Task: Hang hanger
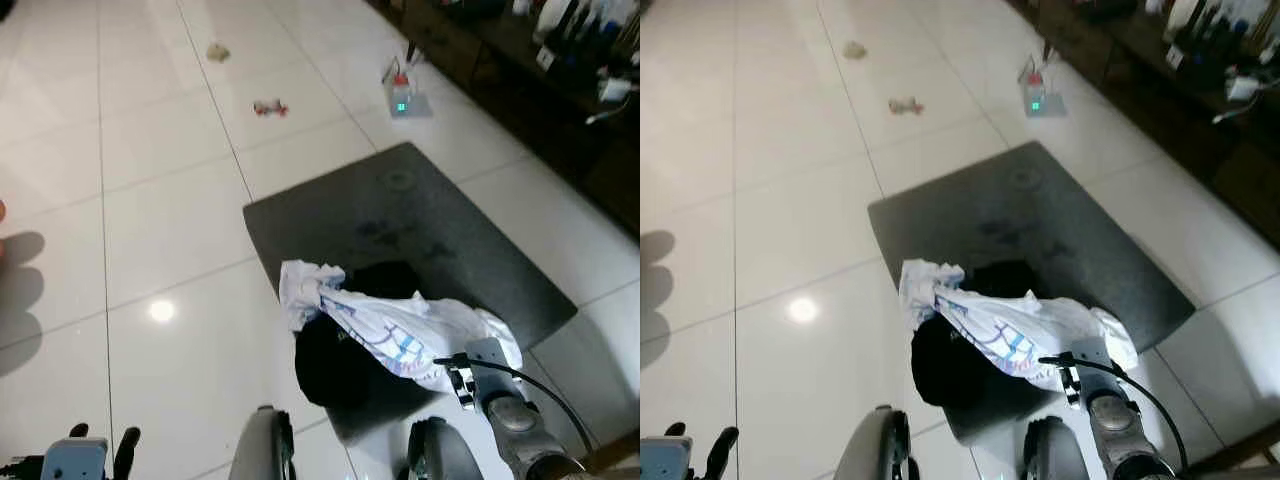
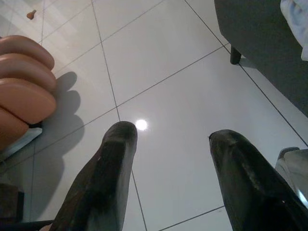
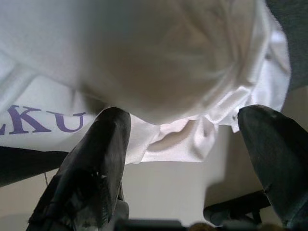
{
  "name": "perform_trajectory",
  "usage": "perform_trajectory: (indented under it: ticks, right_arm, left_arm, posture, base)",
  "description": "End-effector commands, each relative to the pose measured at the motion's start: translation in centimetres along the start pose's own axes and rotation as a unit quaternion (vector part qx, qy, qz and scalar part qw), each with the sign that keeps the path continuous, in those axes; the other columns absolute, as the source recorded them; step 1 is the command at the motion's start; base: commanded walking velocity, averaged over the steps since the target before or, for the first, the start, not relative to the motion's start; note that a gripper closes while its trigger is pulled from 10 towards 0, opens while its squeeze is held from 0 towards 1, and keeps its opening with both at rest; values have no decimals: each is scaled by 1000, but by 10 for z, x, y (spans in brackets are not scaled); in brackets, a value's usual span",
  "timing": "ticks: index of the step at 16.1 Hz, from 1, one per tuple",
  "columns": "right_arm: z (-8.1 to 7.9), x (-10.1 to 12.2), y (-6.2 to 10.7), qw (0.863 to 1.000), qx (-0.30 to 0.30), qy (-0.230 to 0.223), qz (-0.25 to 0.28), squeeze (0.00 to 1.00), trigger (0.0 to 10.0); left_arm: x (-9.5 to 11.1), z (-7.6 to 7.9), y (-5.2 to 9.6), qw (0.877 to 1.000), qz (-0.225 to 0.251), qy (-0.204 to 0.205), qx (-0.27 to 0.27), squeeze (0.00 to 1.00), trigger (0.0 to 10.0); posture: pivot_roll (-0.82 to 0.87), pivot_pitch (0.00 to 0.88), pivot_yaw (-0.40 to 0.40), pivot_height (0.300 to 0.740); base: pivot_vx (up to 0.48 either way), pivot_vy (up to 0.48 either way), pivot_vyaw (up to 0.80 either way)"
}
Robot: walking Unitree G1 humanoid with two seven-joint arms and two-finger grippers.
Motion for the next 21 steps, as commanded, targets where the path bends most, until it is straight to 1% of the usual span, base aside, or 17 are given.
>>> perform_trajectory:
  ticks: [1, 2, 3, 4, 6, 9, 12, 13, 17, 21]
  right_arm:
    - [0, 1, 0, 1000, -3, 9, 5, 0, 10000]
    - [1, 5, 0, 1000, -14, 18, 15, 0, 10000]
    - [-2, 14, -1, 999, -12, 15, 30, 0, 10000]
    - [-6, 20, -1, 999, -4, 13, 42, 0, 10000]
    - [-17, 32, 0, 997, 20, 35, 73, 0, 10000]
    - [-21, 34, 1, 993, 37, 73, 87, 0, 10000]
    - [-19, 33, 1, 992, 34, 87, 88, 0, 10000]
    - [-17, 35, 1, 992, 24, 82, 91, 0, 0]
    - [-23, 40, 1, 991, 33, 80, 99, 0, 0]
    - [-18, 42, 1, 991, 30, 78, 102, 0, 0]
  left_arm:
    - [-5, -4, 6, 1000, -18, -7, 5, 0, 10000]
    - [-2, -4, 7, 1000, -15, -8, 5, 0, 10000]
    - [1, -4, 5, 1000, -11, -8, 5, 0, 10000]
    - [4, -3, 4, 1000, -8, -9, 3, 0, 10000]
    - [6, -1, 7, 1000, -7, -11, -1, 0, 10000]
    - [6, 0, 10, 1000, -7, -12, 4, 0, 10000]
    - [6, 2, 11, 1000, -8, -12, 3, 0, 10000]
    - [7, 3, 12, 1000, -9, -12, 3, 0, 10000]
    - [6, 6, 9, 1000, -8, -9, 2, 0, 10000]
    - [5, 9, 3, 1000, -5, -3, 7, 0, 10000]
  posture:
    - [251, 355, 71, 615]
    - [251, 355, 69, 615]
    - [249, 357, 70, 615]
    - [248, 361, 71, 615]
    - [250, 366, 64, 615]
    - [249, 362, 55, 615]
    - [248, 363, 54, 615]
    - [248, 359, 51, 615]
    - [247, 354, 43, 615]
    - [240, 341, 29, 615]
  base:
    - [0, 0, 0]
    - [0, 0, 0]
    - [0, 0, 0]
    - [0, 0, 0]
    - [0, 0, 0]
    - [0, 0, 0]
    - [0, 0, 0]
    - [0, 0, 0]
    - [0, 0, 0]
    - [0, 0, 0]
Point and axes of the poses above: a point about 5 cm out from each wrist's last joint towards the gripper, its own y axis pointing back from the gripper into the wrist, its own x axis along the axis of the wrist's last joint, z = x × y, the point moved 5 cm from there along -y, pointing out of the wrist towards the gripper, and after that the axes turned 11 degrees about y, right-handed, at the moved point
